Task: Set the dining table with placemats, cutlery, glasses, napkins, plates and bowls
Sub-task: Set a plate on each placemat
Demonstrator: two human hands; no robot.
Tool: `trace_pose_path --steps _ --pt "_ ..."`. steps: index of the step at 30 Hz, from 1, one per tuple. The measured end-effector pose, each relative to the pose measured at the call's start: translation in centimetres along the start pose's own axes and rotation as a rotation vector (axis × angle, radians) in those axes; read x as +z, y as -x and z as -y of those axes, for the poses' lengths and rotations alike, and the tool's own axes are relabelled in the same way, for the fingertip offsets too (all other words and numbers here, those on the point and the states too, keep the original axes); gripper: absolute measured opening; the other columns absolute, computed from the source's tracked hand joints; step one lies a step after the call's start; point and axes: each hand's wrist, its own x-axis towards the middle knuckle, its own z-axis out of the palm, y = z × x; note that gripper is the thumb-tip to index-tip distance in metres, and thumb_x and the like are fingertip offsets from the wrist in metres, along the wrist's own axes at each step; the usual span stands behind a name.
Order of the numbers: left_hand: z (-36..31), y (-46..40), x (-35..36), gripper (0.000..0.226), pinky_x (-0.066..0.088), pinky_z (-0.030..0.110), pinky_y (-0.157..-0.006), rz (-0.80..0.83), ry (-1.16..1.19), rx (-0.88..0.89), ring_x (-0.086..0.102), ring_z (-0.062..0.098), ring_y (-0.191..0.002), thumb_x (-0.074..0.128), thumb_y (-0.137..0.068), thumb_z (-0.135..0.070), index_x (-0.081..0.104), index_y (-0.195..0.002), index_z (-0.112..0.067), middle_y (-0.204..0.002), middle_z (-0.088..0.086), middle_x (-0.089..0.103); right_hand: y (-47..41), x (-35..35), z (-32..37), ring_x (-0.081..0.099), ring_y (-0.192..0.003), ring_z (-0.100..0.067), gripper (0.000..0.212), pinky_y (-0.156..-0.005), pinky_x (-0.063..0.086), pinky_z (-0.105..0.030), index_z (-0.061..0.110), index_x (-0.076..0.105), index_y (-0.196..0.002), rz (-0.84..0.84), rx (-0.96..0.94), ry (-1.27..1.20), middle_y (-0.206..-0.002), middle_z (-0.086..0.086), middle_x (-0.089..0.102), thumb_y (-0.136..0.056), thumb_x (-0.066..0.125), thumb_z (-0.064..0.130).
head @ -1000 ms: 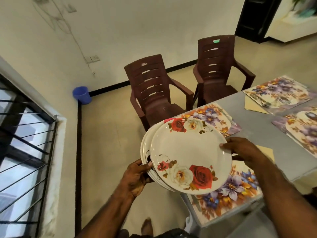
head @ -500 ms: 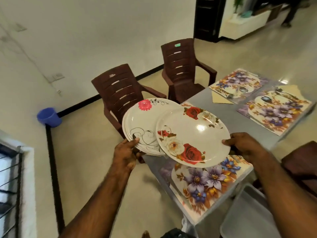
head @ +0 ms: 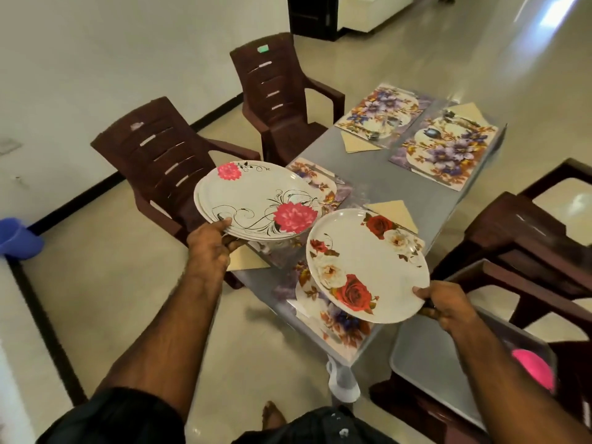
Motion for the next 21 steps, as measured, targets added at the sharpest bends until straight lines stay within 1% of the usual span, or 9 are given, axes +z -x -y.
trace_pose_path --steps 4,7,9,11,13,15,17,19,21 --pt "-0.5 0.3 0.3 0.015 0.063 0.046 -0.056 -0.014 -0.007 0.005 0.079 0.036 -0.08 0.069 -0.091 0.005 0.067 -0.106 0.003 -0.102 0.021 0.078 -1.3 1.4 -2.1 0.07 -0.088 -0.034 0.026 -0.07 0.063 -0.052 0.0 0.064 -0.108 -0.043 0.013 -0.008 -0.099 -0.014 0.069 -0.087 0.072 -0.013" --pt "-0.8 0.7 0.5 0.014 0.064 0.046 -0.058 0.009 0.011 0.004 0.079 0.038 -0.089 0.069 -0.092 0.003 0.068 -0.106 0.001 -0.107 0.022 0.078 -3.3 2.9 -3.5 0.071 -0.091 -0.039 0.024 -0.075 0.063 -0.058 -0.001 0.063 -0.1 -0.095 0.023 0.075 -0.101 -0.02 0.069 -0.082 0.077 -0.009" --pt "-1.0 1.2 1.0 0.012 0.064 0.044 -0.056 0.019 0.04 0.007 0.079 0.036 -0.087 0.066 -0.095 0.002 0.067 -0.106 0.0 -0.106 0.021 0.078 -4.9 3.6 -4.6 0.073 -0.092 -0.042 0.024 -0.075 0.063 -0.06 0.001 0.065 -0.098 -0.097 -0.015 0.18 -0.107 -0.021 0.072 -0.078 0.08 0.001" --pt "-1.1 1.5 1.2 0.019 0.064 0.044 -0.057 0.045 0.076 0.014 0.079 0.034 -0.082 0.065 -0.096 0.0 0.067 -0.115 0.001 -0.107 0.021 0.077 -5.3 5.0 -5.5 0.072 -0.095 -0.043 0.025 -0.069 0.064 -0.059 0.004 0.065 -0.106 -0.101 -0.019 0.205 -0.11 -0.018 0.07 -0.084 0.075 0.001" --pt "-1.2 1.8 1.5 0.026 0.065 0.045 -0.06 0.061 0.099 0.022 0.079 0.034 -0.082 0.065 -0.095 0.0 0.066 -0.121 0.001 -0.108 0.022 0.077 -5.0 6.6 -6.1 0.071 -0.096 -0.042 0.031 -0.059 0.064 -0.054 0.007 0.061 -0.115 -0.094 -0.012 0.177 -0.111 -0.016 0.067 -0.088 0.072 -0.003" --pt "-1.1 2.0 1.7 0.024 0.065 0.045 -0.062 0.063 0.11 0.023 0.079 0.033 -0.082 0.065 -0.096 0.0 0.066 -0.12 0.001 -0.105 0.022 0.078 -5.4 7.5 -6.9 0.072 -0.096 -0.042 0.038 -0.055 0.063 -0.053 0.011 0.058 -0.124 -0.068 -0.008 0.173 -0.114 -0.015 0.067 -0.09 0.073 0.003" --pt "-1.0 2.2 2.0 0.019 0.066 0.046 -0.065 0.062 0.111 0.028 0.079 0.032 -0.081 0.063 -0.097 0.0 0.066 -0.115 0.001 -0.102 0.019 0.079 -6.5 7.3 -7.1 0.072 -0.095 -0.04 0.031 -0.063 0.065 -0.052 0.01 0.06 -0.125 -0.043 0.009 0.203 -0.113 -0.016 0.068 -0.095 0.068 0.014" --pt "-0.9 2.2 2.2 0.016 0.066 0.046 -0.068 0.068 0.111 0.04 0.079 0.032 -0.084 0.062 -0.098 0.0 0.065 -0.114 0.001 -0.097 0.018 0.08 -8.4 6.4 -6.7 0.072 -0.098 -0.037 0.027 -0.079 0.065 -0.048 0.006 0.067 -0.115 -0.036 0.03 0.341 -0.109 -0.016 0.071 -0.092 0.063 0.021" --pt "-0.7 2.3 2.3 0.014 0.066 0.047 -0.07 0.074 0.105 0.049 0.079 0.032 -0.087 0.061 -0.099 0.0 0.065 -0.112 0.0 -0.094 0.016 0.08 -9.8 5.8 -5.7 0.071 -0.102 -0.034 0.028 -0.087 0.062 -0.044 0.005 0.07 -0.107 -0.087 0.045 0.519 -0.108 -0.014 0.072 -0.09 0.065 0.028"
